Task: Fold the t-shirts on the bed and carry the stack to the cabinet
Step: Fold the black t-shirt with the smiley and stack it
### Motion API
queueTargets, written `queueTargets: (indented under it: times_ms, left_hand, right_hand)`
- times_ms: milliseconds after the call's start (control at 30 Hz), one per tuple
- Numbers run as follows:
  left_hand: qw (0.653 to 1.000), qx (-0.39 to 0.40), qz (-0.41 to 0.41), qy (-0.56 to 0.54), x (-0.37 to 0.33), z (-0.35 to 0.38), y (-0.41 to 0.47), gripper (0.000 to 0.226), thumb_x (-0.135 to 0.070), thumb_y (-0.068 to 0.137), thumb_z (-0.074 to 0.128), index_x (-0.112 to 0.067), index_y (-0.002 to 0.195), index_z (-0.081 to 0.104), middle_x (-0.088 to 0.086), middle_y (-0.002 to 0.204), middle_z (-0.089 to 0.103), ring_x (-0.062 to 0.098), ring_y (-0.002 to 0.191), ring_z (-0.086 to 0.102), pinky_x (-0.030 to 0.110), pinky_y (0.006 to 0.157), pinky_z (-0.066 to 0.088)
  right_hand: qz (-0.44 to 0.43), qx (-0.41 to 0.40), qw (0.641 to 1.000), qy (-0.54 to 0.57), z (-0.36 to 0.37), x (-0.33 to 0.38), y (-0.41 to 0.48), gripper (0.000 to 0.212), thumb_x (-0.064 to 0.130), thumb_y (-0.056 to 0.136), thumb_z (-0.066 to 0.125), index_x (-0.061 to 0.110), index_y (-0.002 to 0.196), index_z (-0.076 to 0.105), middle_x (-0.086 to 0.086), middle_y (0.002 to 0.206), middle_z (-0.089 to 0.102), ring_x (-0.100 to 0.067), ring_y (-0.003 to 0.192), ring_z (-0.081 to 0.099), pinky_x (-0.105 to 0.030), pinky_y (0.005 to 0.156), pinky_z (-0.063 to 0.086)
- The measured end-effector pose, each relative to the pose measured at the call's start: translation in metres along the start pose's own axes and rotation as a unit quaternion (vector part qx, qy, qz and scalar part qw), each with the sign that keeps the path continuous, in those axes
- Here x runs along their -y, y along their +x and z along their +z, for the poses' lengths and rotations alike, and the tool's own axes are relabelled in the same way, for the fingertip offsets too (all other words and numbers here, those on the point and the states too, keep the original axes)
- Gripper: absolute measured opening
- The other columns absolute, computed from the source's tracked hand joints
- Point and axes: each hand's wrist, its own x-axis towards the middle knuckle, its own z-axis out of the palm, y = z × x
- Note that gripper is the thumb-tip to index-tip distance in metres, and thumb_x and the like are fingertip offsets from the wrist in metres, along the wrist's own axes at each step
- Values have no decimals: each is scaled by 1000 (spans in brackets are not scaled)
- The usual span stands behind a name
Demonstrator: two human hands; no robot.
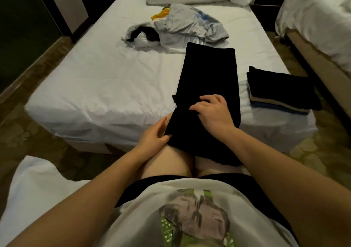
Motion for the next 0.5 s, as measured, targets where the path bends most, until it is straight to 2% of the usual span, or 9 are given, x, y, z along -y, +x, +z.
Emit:
queueTargets:
  times_ms: [67,133,167,233,333,400,500]
  left_hand:
    - [999,34,35,7,2,-2,-2,71,-2,85,49,-37,140,22,-23,138,34,2,129,34,15,97,32]
    - [996,63,48,34,4,-1,0,69,-6,82,45,-31,143,27,-15,147,31,6,135,29,25,110,29]
    - [995,69,42,61,5,-1,1,65,-6,84,44,-25,144,29,-8,150,28,8,138,26,26,113,23]
    - [990,82,38,108,5,-1,3,62,-16,82,38,-19,144,30,-2,153,23,11,140,21,20,112,16]
    - [990,95,27,98,8,0,5,67,-24,76,32,-20,143,32,-1,154,22,12,142,19,24,114,14]
    - [992,93,17,83,10,-1,6,66,-26,78,33,-19,143,32,-2,154,23,12,142,18,25,116,13]
    - [994,85,12,67,10,-2,2,64,-30,80,34,-19,143,32,-3,153,24,12,142,18,30,117,14]
  right_hand:
    - [-32,-8,999,-9,-2,-8,-12,30,24,79,44,23,91,72,6,90,72,-23,103,63,-34,97,26]
    - [-48,38,998,5,-1,-15,-27,27,25,78,51,23,93,73,3,92,72,-23,103,63,-33,96,27]
    - [-44,73,996,19,-3,-17,-31,26,26,80,53,24,98,72,2,97,71,-23,106,61,-33,97,28]
    - [-26,163,986,41,-4,-21,-31,27,29,88,55,29,112,66,3,114,65,-21,118,50,-36,100,30]
    - [45,278,957,71,2,-23,-22,45,38,89,55,35,133,48,6,139,45,-22,132,31,-41,108,29]
    - [85,313,942,89,8,-25,-19,55,43,90,53,37,141,35,5,148,34,-26,137,27,-43,111,26]
    - [110,308,936,126,10,-23,-19,51,34,95,49,30,143,34,2,151,32,-25,137,30,-37,113,26]
